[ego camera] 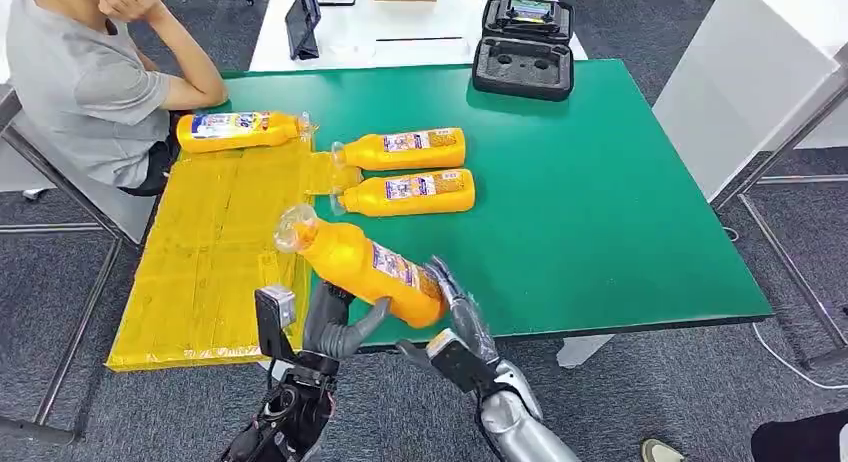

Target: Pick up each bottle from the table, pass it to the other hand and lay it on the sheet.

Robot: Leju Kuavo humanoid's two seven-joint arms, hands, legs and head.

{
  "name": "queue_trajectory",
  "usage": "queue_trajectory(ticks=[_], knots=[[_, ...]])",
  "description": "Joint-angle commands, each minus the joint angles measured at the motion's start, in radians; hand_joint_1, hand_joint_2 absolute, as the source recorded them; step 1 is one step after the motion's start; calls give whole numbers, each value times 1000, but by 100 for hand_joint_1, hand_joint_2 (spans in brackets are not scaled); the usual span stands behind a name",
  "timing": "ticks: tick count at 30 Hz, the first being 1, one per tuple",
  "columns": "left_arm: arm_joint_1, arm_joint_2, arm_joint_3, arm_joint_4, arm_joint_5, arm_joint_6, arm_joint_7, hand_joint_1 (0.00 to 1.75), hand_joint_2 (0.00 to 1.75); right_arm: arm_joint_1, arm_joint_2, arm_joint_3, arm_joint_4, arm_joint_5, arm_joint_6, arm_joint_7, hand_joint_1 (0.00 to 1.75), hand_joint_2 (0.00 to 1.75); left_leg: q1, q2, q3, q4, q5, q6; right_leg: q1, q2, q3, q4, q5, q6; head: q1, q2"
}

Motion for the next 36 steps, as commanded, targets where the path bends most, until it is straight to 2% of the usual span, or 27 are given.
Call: queue_trajectory(ticks=[1,6,15,31,36], knots=[[-18,22,18,6,-11,13,-5,175,175,11,-12,-37,-23,5,-7,1,0,175,0,0,2,-1,-1,0,0,-1,2,-1,-1,0,0,0],[-16,28,40,-8,-155,248,-72,175,175,51,-14,-57,-84,30,-27,7,0,175,0,0,4,-1,-1,-1,0,-1,4,-1,-1,0,0,0],[-16,27,73,-13,-296,449,-124,175,175,74,-14,-74,-112,45,-40,14,0,175,0,0,2,-1,-1,0,0,0,2,-1,-1,0,0,0],[-20,14,102,-18,-345,462,-135,175,175,73,-13,-74,-113,45,-43,16,0,175,0,0,4,-1,-1,0,0,-1,4,-1,-1,0,0,0],[25,-78,324,-88,-723,462,-175,175,175,79,-16,-71,-117,46,-46,17,0,175,0,1,1,0,-1,0,0,0,1,0,0,0,0,0]])
